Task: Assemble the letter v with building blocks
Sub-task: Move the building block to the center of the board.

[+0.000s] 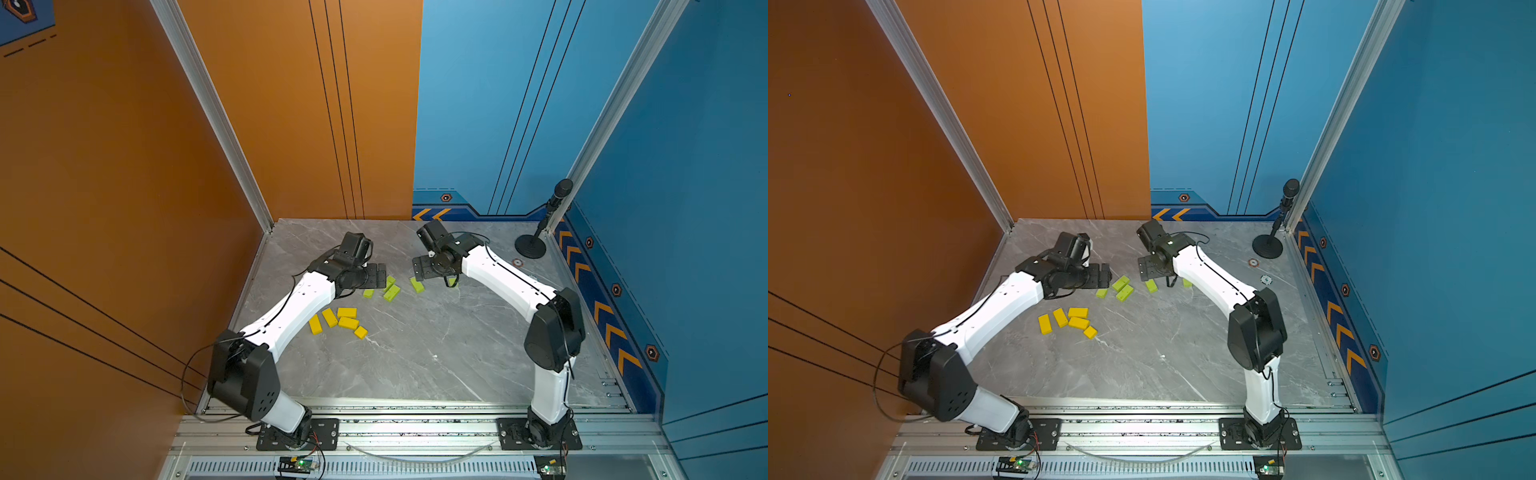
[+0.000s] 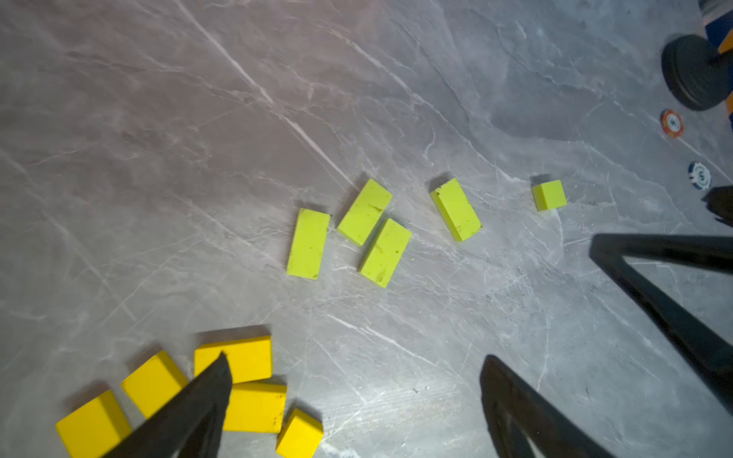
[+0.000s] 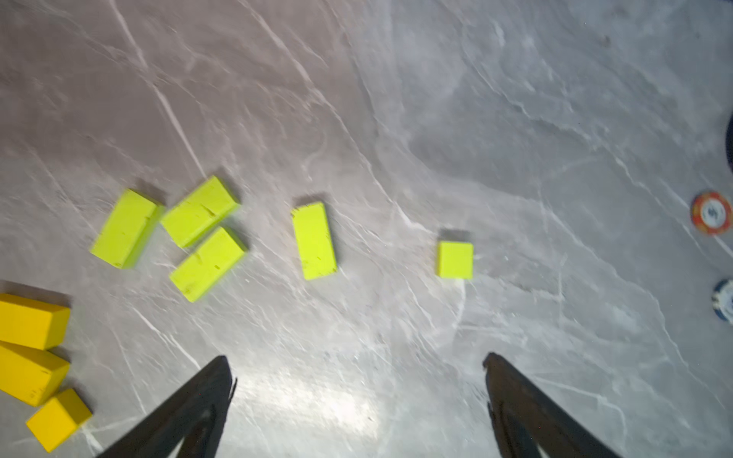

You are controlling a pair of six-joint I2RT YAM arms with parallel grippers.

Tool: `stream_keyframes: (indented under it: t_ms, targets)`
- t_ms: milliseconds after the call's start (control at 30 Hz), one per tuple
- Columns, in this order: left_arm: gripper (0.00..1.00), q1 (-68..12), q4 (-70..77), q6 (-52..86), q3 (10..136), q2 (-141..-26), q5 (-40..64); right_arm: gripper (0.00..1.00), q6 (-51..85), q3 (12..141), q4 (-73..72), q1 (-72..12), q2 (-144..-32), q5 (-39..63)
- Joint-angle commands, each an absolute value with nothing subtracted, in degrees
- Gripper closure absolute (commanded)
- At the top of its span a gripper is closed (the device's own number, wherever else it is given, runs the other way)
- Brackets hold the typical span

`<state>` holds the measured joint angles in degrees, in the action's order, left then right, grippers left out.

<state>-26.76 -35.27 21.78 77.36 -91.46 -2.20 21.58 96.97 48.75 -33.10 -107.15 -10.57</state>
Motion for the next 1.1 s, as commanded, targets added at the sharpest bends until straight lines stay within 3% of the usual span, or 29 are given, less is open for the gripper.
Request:
stream_keyframes:
  t_ms: [0, 100, 233, 433, 533, 1067]
  targets:
    - [0.01, -30.43, -41.26, 17.33, 82.72, -98.19, -3.92, 0.00, 23.93, 89.77, 46.98, -29.55, -99.18, -8.58]
    - [0.04, -32.69, -44.03, 16.84, 88.45, -105.68, -6.02, 0.00, 24.08, 82.89, 45.43, -25.34, -92.25, -6.89]
    - [0.20, -33.66, -45.66, 16.17, 93.84, -113.76, -5.79, 0.00, 23.76, 75.98, 44.56, -20.08, -85.26, -5.22]
    - [0.23, -32.38, -45.84, 15.01, 96.23, -118.47, -5.97, 0.01, 23.12, 70.33, 43.49, -17.19, -80.25, -3.92]
    - [0.31, -32.07, -45.81, 14.55, 96.15, -119.78, -5.89, 0.00, 23.16, 68.98, 42.70, -17.05, -79.70, -3.38]
    - [0.36, -30.73, -44.72, 14.39, 96.74, -122.91, -4.10, 0.00, 23.90, 67.96, 39.74, -18.33, -80.21, -2.58]
